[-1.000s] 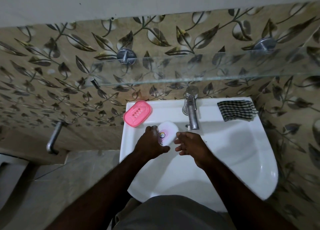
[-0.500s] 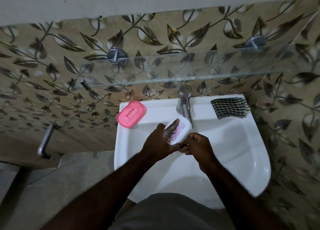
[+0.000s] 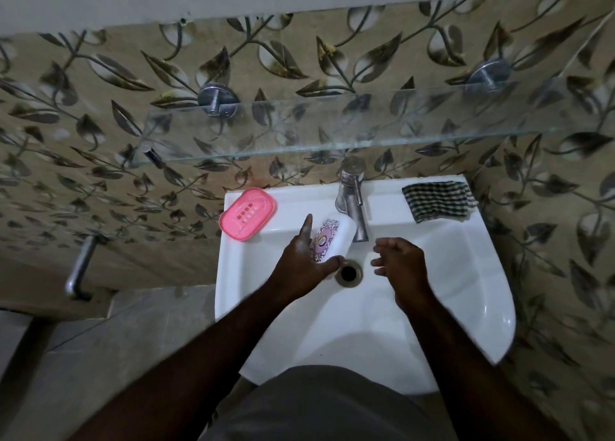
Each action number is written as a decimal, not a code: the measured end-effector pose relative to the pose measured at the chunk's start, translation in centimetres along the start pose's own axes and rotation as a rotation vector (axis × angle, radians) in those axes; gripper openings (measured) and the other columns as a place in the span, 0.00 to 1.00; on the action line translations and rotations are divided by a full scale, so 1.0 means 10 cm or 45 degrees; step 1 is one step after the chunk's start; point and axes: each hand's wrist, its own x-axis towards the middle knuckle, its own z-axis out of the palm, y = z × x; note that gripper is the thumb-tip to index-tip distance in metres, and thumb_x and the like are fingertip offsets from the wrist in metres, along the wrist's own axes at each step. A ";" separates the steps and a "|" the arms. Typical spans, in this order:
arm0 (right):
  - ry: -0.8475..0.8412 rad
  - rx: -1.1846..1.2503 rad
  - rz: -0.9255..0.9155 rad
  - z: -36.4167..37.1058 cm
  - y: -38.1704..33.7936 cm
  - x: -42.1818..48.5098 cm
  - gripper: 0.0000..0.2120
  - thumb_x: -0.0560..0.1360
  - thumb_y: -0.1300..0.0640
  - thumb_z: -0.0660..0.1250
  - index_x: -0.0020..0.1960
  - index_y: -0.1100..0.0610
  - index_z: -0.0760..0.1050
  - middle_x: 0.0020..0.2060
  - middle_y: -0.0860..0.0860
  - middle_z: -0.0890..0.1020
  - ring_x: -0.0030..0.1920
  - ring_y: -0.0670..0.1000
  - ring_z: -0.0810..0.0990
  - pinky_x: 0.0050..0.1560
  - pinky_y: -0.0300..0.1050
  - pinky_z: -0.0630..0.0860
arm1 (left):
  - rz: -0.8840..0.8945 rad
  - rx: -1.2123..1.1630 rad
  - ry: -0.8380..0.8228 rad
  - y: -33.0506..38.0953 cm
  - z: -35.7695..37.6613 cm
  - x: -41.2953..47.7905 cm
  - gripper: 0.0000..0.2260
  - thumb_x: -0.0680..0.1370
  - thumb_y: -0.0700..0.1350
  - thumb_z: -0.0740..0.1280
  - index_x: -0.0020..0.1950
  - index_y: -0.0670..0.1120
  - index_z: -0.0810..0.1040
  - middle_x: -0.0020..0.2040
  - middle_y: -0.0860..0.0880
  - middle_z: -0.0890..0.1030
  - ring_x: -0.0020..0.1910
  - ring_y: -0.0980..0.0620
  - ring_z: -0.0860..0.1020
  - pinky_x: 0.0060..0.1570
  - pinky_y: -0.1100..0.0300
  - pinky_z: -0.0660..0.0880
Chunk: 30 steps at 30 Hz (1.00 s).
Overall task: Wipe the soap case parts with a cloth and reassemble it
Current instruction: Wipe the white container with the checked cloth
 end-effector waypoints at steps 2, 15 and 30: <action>0.123 -0.144 -0.136 -0.05 -0.01 0.17 0.05 0.74 0.63 0.65 0.43 0.56 0.79 0.41 0.56 0.82 0.35 0.53 0.81 0.36 0.45 0.76 | -0.126 -0.211 -0.038 0.00 -0.02 -0.01 0.47 0.67 0.57 0.74 0.79 0.53 0.50 0.58 0.49 0.78 0.55 0.48 0.79 0.57 0.52 0.76; 0.395 -1.572 -0.783 -0.45 -0.08 1.11 0.18 0.67 0.60 0.75 0.53 0.68 0.78 0.49 0.69 0.80 0.50 0.70 0.78 0.50 0.63 0.76 | -0.278 -0.952 -0.131 0.09 -0.18 0.01 0.38 0.76 0.36 0.68 0.79 0.47 0.48 0.49 0.43 0.74 0.51 0.47 0.78 0.59 0.46 0.75; 0.423 -0.315 -0.418 -0.45 -0.54 0.36 0.10 0.71 0.57 0.64 0.33 0.58 0.73 0.30 0.54 0.75 0.34 0.54 0.73 0.38 0.48 0.69 | -0.143 -1.039 -0.167 0.04 -0.28 -0.08 0.43 0.61 0.45 0.69 0.76 0.53 0.59 0.53 0.43 0.76 0.53 0.43 0.79 0.54 0.51 0.73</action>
